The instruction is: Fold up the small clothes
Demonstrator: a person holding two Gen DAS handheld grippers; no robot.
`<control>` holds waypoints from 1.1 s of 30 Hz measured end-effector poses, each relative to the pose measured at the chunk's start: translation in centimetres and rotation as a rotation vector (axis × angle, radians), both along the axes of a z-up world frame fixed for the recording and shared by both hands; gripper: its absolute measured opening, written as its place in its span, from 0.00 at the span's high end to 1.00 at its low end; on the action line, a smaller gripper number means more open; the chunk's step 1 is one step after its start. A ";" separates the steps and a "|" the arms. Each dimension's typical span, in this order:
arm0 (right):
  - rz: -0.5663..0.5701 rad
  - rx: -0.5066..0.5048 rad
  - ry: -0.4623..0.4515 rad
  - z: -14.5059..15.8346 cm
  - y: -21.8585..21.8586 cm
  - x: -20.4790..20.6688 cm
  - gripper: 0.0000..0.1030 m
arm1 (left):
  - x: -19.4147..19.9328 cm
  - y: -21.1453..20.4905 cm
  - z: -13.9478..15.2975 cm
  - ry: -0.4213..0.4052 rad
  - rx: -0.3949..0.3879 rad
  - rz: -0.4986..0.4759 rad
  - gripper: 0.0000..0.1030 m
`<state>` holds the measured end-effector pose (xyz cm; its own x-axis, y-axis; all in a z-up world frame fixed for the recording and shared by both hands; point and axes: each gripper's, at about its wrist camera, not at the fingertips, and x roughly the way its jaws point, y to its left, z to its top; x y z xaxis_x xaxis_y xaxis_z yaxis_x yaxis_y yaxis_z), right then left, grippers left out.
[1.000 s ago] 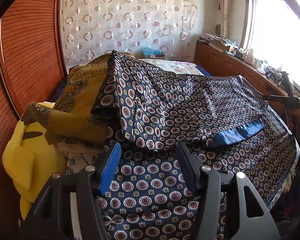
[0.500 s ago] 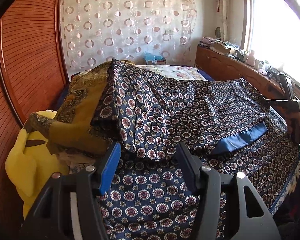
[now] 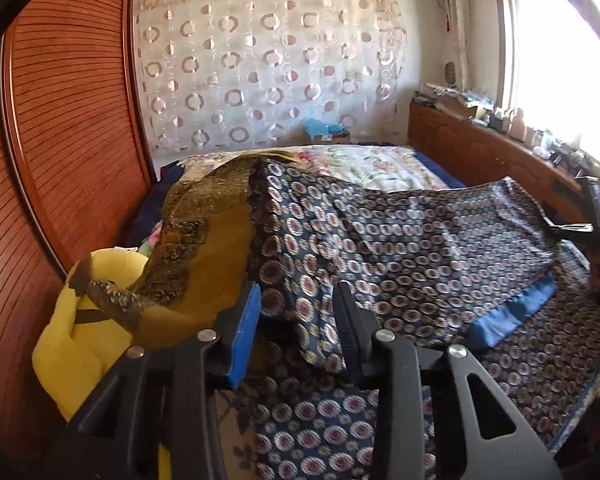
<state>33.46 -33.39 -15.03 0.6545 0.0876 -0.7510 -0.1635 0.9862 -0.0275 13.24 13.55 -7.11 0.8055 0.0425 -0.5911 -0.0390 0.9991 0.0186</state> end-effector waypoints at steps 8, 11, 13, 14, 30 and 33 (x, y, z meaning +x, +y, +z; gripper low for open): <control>0.000 -0.002 -0.015 0.1 -0.1 -0.3 0.99 | 1.5 -0.1 -1.5 0.066 0.001 -0.016 1.00; 0.028 0.012 -0.038 0.4 0.1 -1.1 1.00 | 0.6 -0.5 -0.7 0.040 -0.025 -0.038 1.00; 0.051 0.041 -0.053 1.0 0.0 -1.9 1.00 | -0.1 -0.6 0.0 0.020 -0.045 -0.047 1.00; 0.061 0.056 -0.061 1.5 -0.1 -2.3 1.00 | -0.6 -0.8 0.4 0.010 -0.057 -0.054 1.00; 0.108 0.196 -0.159 7.9 -5.7 -9.8 1.00 | -6.9 0.8 0.4 0.005 -0.161 -0.050 1.00; 0.118 0.175 -0.145 7.5 -5.8 -11.5 1.00 | -8.1 0.9 -1.1 0.040 -0.168 -0.040 1.00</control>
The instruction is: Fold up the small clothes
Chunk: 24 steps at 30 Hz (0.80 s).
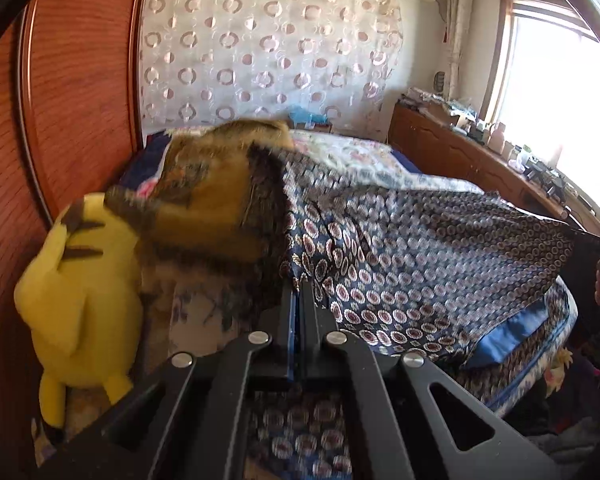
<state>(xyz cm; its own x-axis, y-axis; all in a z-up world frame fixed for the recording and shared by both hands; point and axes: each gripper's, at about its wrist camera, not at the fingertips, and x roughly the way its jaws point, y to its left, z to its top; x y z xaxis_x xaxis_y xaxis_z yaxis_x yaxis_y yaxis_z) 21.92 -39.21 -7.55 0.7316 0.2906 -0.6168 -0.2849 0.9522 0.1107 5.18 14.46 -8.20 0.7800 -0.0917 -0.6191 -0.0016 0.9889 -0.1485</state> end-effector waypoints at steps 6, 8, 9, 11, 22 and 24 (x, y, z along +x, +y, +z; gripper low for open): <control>-0.005 -0.038 0.029 -1.6 -0.6 -2.1 1.00 | -1.7 0.2 -1.7 0.036 0.005 0.015 1.00; -0.011 -0.033 0.035 -2.0 -0.8 -2.4 1.00 | -1.9 0.4 -2.0 0.046 0.003 0.022 1.00; -0.015 -0.032 0.036 -2.1 -0.9 -2.5 1.00 | -1.9 0.5 -2.1 0.049 0.003 0.025 1.00; -0.019 -0.046 0.040 -2.4 -0.7 -2.5 1.00 | -1.9 0.5 -2.5 0.060 0.011 0.032 1.00; -0.003 -0.077 0.098 -5.1 0.5 -2.3 1.00 | -1.3 0.7 -3.8 0.086 0.010 0.021 0.97; -0.009 -0.084 0.100 -5.3 0.6 -2.6 0.99 | -1.5 0.5 -3.8 0.086 0.006 0.008 0.86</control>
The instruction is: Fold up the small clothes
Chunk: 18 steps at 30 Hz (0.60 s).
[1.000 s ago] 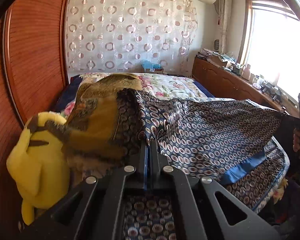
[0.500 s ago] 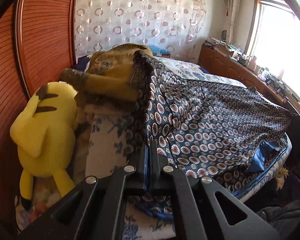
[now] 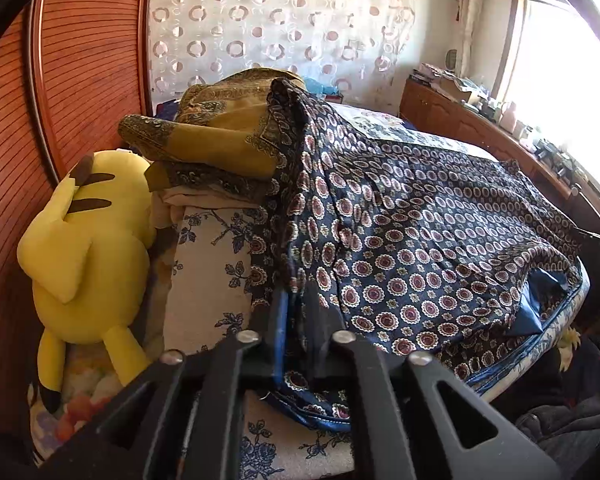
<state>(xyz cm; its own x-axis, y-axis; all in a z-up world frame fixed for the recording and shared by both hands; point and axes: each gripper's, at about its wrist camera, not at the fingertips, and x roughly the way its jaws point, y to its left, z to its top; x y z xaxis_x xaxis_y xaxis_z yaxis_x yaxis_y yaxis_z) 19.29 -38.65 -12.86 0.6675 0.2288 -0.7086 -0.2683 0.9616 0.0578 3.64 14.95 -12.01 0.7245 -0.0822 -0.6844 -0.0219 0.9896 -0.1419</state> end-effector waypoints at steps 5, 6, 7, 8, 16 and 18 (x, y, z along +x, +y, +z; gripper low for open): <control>-0.023 -0.011 -0.011 -0.3 -0.4 -1.2 0.89 | -0.3 -0.1 0.3 -0.011 0.002 -0.003 0.63; -0.024 -0.013 -0.015 -0.2 -0.5 -1.5 0.83 | -0.3 -0.1 0.3 -0.012 0.001 -0.003 0.61; -0.029 -0.022 -0.020 -0.1 -0.5 -1.8 0.75 | -0.4 -0.2 0.3 -0.013 0.002 -0.002 0.61; -0.035 -0.031 -0.026 0.0 -0.4 -2.0 0.72 | -0.3 -0.3 0.3 -0.011 0.007 0.001 0.61; 0.030 0.008 -0.063 1.4 2.4 -5.0 0.70 | -0.6 -1.1 0.1 -0.015 0.016 0.002 0.61; 0.065 0.011 -0.066 1.5 4.0 -5.6 0.70 | -0.7 -1.2 0.1 -0.018 0.023 0.008 0.61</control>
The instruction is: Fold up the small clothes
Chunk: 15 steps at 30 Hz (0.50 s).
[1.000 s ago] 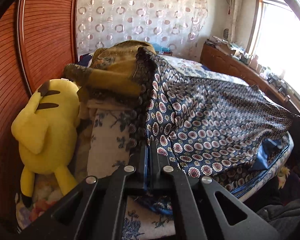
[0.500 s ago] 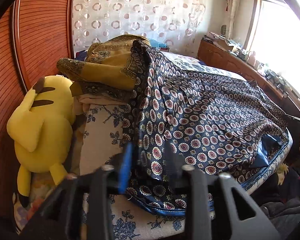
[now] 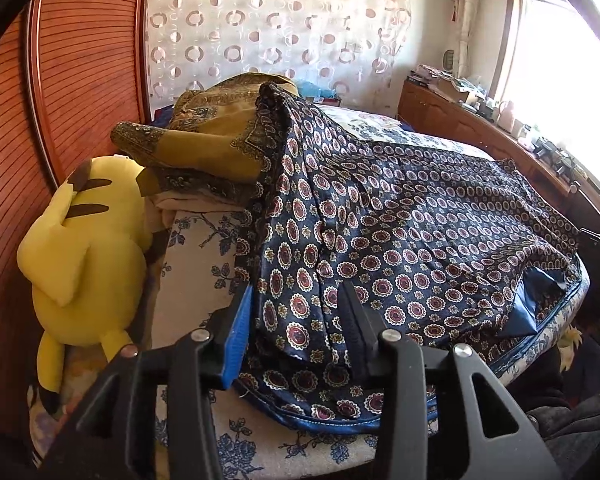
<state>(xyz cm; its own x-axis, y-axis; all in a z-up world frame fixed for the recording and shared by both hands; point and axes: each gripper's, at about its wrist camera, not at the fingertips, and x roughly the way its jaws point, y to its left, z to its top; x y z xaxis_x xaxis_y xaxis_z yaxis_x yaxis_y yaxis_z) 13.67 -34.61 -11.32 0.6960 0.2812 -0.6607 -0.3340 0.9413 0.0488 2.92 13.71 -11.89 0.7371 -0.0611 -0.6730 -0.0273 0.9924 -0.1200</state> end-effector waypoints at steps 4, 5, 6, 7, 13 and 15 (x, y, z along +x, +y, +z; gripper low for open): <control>0.122 0.029 0.014 -0.1 4.4 -1.0 0.70 | -0.2 -0.3 0.0 -0.003 -0.002 0.004 0.61; 0.155 0.030 0.018 -0.1 5.7 -1.1 0.70 | -0.2 -0.4 0.1 -0.004 -0.002 0.004 0.61; 0.185 0.030 0.023 -0.3 6.9 -1.3 0.70 | -0.3 -0.5 0.1 -0.005 -0.004 0.004 0.61; 0.218 0.031 0.028 -0.4 8.2 -1.5 0.70 | -0.3 -0.6 0.1 -0.006 -0.007 0.004 0.61; 0.361 0.010 0.057 -1.7 14.4 -2.5 0.70 | -0.5 -0.8 0.1 -0.009 -0.013 -0.004 0.61; 0.392 -0.001 0.066 -2.1 15.6 -2.7 0.70 | -0.5 -0.9 0.2 -0.011 -0.015 -0.004 0.61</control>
<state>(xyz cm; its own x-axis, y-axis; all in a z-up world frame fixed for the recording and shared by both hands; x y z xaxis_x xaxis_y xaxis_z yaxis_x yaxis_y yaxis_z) 10.93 -19.00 -13.44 0.4921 0.5162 -0.7010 -0.6642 0.7432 0.0810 2.37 12.80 -11.71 0.7440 -0.0740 -0.6640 -0.0221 0.9906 -0.1351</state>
